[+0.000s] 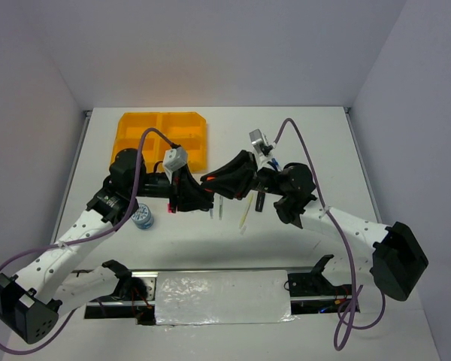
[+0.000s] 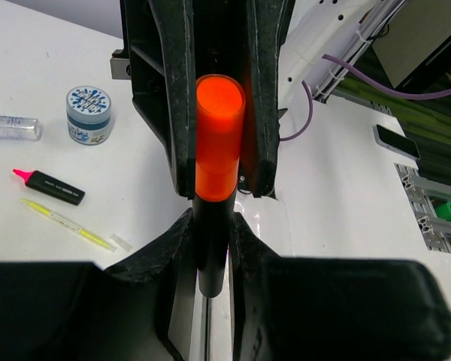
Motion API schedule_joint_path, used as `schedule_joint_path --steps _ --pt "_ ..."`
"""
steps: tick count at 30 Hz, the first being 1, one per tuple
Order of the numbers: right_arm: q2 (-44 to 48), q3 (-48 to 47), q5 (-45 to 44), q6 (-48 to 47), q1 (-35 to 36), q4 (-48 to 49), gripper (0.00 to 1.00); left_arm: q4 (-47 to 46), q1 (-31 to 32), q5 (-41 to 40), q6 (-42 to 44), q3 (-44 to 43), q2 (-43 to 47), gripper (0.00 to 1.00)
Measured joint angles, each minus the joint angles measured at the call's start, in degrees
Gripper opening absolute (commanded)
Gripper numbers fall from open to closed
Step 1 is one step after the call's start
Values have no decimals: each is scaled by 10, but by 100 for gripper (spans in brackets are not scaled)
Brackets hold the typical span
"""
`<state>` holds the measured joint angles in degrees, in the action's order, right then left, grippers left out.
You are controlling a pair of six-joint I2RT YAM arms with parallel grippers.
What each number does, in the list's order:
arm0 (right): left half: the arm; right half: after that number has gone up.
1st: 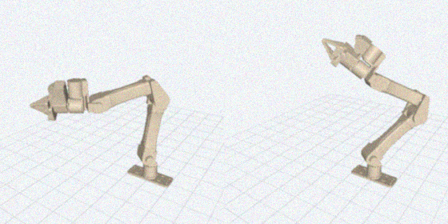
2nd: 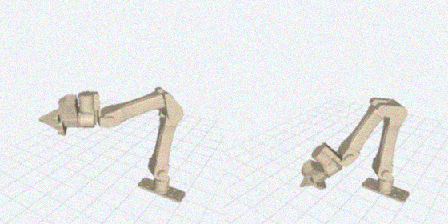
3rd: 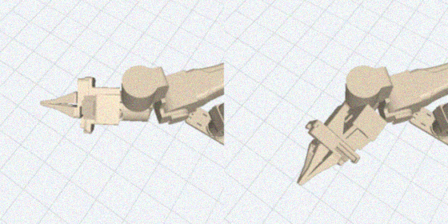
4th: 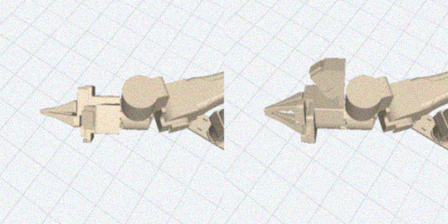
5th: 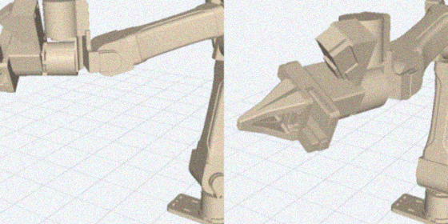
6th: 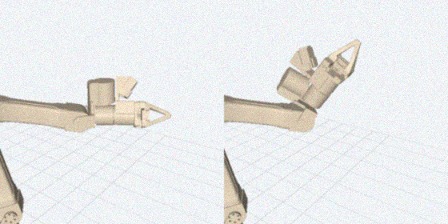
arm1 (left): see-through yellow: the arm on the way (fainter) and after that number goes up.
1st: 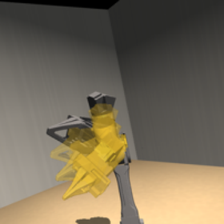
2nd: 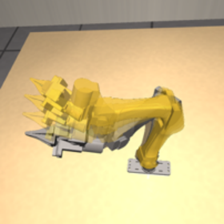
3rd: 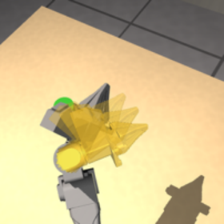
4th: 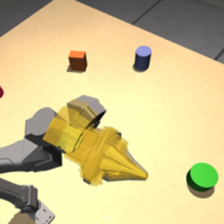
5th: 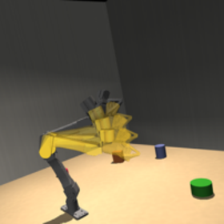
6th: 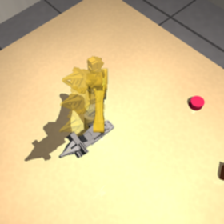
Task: Sort the stationery into containers
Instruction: Close the pen cap on the pen, then place the pen in the storage box.
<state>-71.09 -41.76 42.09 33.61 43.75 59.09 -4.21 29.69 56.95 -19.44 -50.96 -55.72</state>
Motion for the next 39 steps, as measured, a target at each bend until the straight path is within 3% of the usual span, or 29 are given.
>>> schedule_joint_path --steps 8,11,12,14,15,17,20,23,28,32,36,39 --pt "-23 9 -8 38 4 33 0 30 -3 0 17 0 0 0" --pt "-21 10 -17 28 7 11 13 53 -5 -10 29 0 0 0" --pt "-15 9 -24 22 7 -4 25 56 -5 -17 32 0 0 0" --pt "8 -3 -40 1 7 -52 30 55 -3 -37 33 1 1 0" --pt "19 -13 -48 -8 7 -91 38 47 -1 -48 32 6 4 0" --pt "34 -39 -48 -28 6 -189 43 -1 -2 -89 28 22 21 0" --pt "34 -91 -55 -39 -17 -318 58 -56 -11 -152 27 49 62 0" --pt "31 -151 -75 -47 -48 -436 79 -96 -12 -201 25 56 75 0" --pt "36 -219 -131 -55 -126 -541 85 -105 -11 -276 14 50 50 0" --pt "78 -223 -206 -60 -176 -620 90 -38 -12 -428 -28 -13 -23 0" --pt "152 -214 -281 -59 -184 -674 90 63 -29 -624 -156 -137 -129 0" --pt "202 -199 -304 -54 -184 -695 90 92 -44 -740 -249 -178 -189 0"
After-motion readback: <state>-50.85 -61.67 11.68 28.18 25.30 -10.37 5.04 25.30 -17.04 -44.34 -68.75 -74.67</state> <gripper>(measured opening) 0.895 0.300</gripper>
